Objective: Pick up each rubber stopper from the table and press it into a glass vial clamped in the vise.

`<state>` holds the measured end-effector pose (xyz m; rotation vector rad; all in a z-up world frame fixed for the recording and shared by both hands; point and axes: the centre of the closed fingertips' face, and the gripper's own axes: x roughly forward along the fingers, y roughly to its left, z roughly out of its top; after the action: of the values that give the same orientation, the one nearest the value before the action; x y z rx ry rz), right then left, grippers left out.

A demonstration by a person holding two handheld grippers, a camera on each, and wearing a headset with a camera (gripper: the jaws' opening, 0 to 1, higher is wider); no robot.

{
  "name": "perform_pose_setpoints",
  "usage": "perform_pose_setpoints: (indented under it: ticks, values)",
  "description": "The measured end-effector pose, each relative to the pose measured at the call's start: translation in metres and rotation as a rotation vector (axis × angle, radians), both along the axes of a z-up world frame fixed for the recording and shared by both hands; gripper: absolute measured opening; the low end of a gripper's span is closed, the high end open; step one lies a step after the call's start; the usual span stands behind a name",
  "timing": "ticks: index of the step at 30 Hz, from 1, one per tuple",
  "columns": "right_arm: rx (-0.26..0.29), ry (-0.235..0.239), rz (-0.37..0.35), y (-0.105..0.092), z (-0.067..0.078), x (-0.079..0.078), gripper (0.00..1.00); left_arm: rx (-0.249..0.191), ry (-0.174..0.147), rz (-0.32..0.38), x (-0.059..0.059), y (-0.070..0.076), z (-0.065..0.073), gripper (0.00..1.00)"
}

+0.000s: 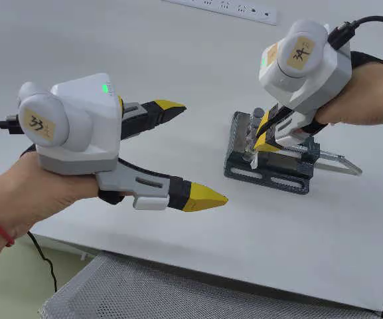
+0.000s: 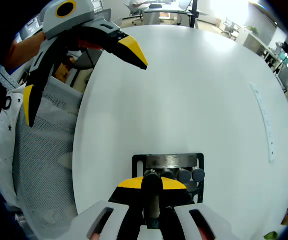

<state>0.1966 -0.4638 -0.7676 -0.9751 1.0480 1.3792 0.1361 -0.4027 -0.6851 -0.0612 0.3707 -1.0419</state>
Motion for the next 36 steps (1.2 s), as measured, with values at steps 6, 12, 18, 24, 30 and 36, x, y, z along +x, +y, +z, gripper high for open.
perform_pose_setpoints:
  ticks: [6,12,18,24,30,36]
  values:
    - [-0.002,0.006,-0.004,-0.0001,0.0014,-0.0017,0.06,-0.007,-0.001,0.0,0.0002,-0.001,0.0007,0.93]
    - [-0.002,0.006,-0.006,0.0004,0.0004,-0.0024,0.06,-0.009,-0.001,-0.002,-0.0003,-0.0026,0.001,0.93]
    - [-0.012,0.004,-0.002,0.0001,-0.0002,-0.0016,0.06,-0.013,0.002,-0.005,-0.0009,-0.0032,0.0013,0.92]
    - [-0.043,-0.001,0.005,0.0012,-0.0007,-0.0029,0.05,-0.014,0.0,-0.006,-0.0014,-0.0035,0.0013,0.91]
    - [-0.081,-0.014,0.034,0.0029,-0.0032,0.0005,0.05,-0.023,0.002,-0.001,-0.0011,-0.0049,0.0027,0.91]
    - [-0.11,-0.02,0.032,0.0024,-0.0038,0.002,0.05,-0.03,0.004,0.003,-0.0005,-0.0056,0.0025,0.91]
